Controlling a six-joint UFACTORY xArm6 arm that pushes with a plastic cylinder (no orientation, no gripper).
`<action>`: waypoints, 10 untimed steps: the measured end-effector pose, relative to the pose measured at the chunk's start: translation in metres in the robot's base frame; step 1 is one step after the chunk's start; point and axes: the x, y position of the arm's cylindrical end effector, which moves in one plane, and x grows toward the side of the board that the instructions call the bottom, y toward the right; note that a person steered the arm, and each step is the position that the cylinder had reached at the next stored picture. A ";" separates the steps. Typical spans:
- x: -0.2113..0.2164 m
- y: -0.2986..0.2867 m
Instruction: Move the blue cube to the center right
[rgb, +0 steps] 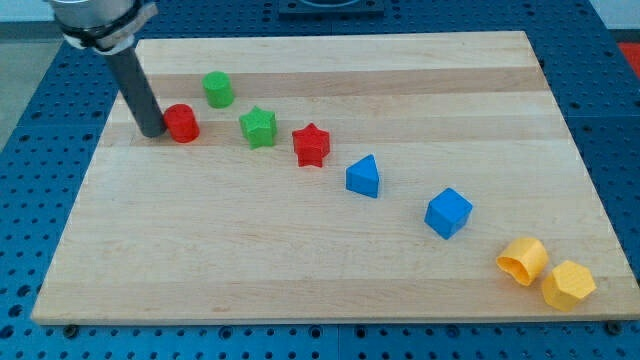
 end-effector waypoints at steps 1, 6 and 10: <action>0.000 0.006; 0.134 0.238; 0.146 0.451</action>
